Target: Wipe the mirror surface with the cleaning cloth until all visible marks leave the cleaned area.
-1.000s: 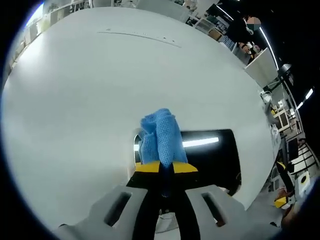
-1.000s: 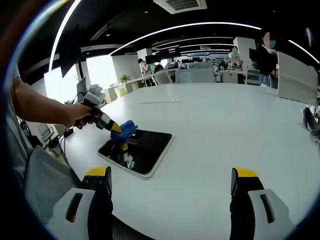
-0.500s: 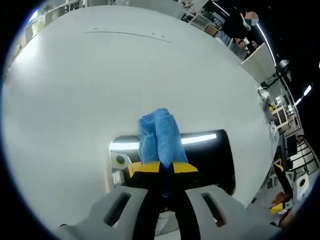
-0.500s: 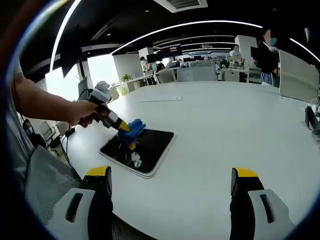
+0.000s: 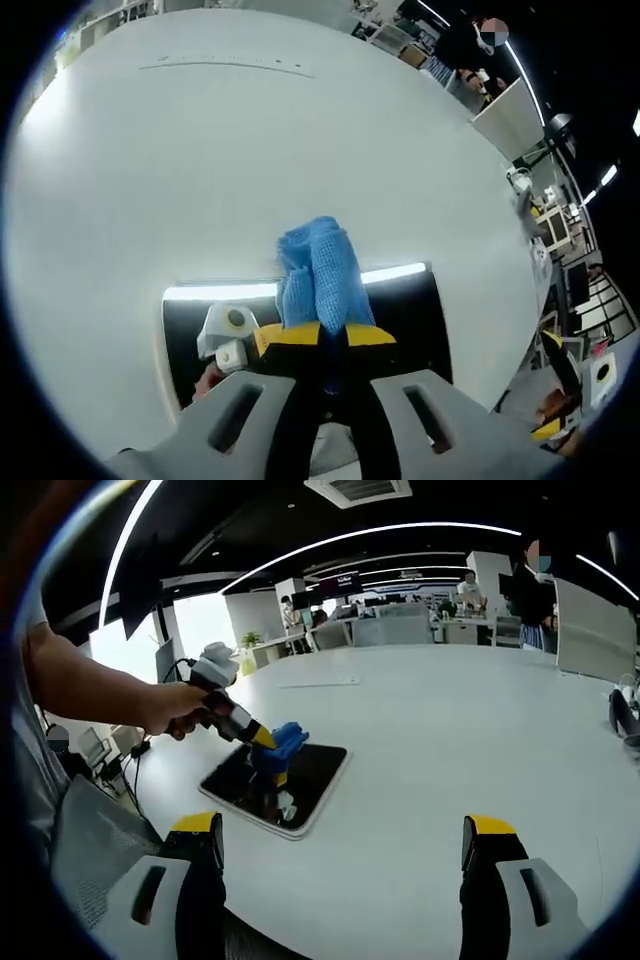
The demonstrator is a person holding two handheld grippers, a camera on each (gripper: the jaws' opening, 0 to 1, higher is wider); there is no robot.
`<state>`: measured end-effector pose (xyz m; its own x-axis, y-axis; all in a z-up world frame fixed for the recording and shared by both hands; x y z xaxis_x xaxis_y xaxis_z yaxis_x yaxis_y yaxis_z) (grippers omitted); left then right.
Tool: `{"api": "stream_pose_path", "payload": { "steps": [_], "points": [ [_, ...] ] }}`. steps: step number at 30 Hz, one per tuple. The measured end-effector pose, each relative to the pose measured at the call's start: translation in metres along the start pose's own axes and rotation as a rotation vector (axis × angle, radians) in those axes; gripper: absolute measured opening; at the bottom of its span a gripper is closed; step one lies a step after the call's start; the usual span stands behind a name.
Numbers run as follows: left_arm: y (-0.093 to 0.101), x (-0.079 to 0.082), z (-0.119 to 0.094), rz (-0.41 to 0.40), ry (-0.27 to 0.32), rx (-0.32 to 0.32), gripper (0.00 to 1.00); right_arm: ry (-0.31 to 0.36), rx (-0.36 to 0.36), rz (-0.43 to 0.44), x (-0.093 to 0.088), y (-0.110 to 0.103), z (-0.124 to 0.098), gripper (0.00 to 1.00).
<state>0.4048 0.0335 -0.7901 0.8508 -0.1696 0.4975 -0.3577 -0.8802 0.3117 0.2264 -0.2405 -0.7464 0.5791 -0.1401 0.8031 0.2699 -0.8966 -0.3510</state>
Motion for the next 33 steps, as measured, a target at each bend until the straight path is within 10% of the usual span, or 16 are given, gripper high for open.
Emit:
{"api": "stream_pose_path", "payload": {
  "steps": [33],
  "points": [
    [0.055,0.015,0.034,0.018,-0.008,-0.073,0.04,-0.012,-0.010,-0.006,-0.001,0.001,0.000,0.97]
  ]
}}
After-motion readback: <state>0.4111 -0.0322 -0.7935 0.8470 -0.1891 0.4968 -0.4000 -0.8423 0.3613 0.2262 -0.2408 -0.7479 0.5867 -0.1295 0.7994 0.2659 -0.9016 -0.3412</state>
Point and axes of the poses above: the point that each gripper's makers call its tool centre point, and the gripper's own axes: z roughly forward along the fingers, y roughly to its right, x roughly out of its top, the point moved 9 cm from there along -z, roughly backward along the fingers, and after that the axes turned 13 degrees about z, right-handed, at the moved point
